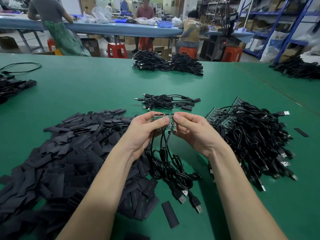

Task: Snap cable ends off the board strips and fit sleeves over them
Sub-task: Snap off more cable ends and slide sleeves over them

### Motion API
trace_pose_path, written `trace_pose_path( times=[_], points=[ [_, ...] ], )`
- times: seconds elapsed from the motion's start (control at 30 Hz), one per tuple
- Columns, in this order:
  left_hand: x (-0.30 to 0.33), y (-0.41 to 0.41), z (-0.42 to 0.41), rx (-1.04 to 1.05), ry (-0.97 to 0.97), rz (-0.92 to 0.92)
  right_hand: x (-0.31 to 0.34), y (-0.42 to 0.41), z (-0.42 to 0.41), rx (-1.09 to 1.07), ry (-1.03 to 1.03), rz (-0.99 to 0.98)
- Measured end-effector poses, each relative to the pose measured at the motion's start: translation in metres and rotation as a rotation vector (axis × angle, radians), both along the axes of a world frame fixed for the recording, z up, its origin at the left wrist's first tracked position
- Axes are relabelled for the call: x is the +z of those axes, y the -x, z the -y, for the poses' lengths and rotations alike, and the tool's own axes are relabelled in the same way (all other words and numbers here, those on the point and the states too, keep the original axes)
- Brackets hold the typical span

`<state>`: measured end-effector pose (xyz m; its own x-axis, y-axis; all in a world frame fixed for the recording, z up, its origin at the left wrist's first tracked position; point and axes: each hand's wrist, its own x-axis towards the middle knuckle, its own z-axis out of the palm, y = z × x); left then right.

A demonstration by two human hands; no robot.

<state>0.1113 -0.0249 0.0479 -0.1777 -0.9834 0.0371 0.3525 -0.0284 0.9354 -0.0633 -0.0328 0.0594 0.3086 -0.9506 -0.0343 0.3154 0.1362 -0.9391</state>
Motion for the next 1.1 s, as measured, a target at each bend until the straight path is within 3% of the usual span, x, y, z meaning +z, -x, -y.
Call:
trace_pose_path(
  times=[0.37, 0.47, 0.53, 0.67, 0.73, 0.8, 0.9, 0.93, 1.1],
  points=[
    [-0.002, 0.006, 0.001, -0.108, -0.073, -0.159, 0.004, -0.002, -0.005, 0.019, -0.106, 0.128],
    [-0.007, 0.006, 0.004, -0.052, -0.063, -0.175, 0.009, 0.002, -0.006, -0.044, -0.131, 0.173],
    [-0.013, 0.006, 0.006, 0.067, -0.028, -0.046, 0.014, 0.010, -0.006, -0.075, -0.103, 0.146],
    [-0.020, 0.011, 0.004, 0.326, 0.290, 0.651, 0.021, 0.017, -0.006, -0.076, -0.083, -0.001],
    [-0.020, 0.017, 0.002, 0.539, 0.505, 0.853, 0.022, 0.015, -0.006, -0.076, -0.081, -0.052],
    [-0.015, 0.024, 0.000, 0.586, 0.569, 0.739, 0.021, 0.015, -0.005, -0.095, -0.085, -0.068],
    [-0.004, 0.036, -0.005, 0.279, 0.261, 0.194, 0.018, 0.015, -0.004, -0.157, -0.111, -0.067],
    [-0.005, 0.038, -0.006, 0.193, 0.176, 0.091, 0.017, 0.016, -0.003, -0.176, -0.124, -0.063],
    [-0.019, 0.042, -0.012, 0.050, 0.012, -0.051, 0.013, 0.015, 0.000, -0.244, -0.117, -0.102]
  ],
)
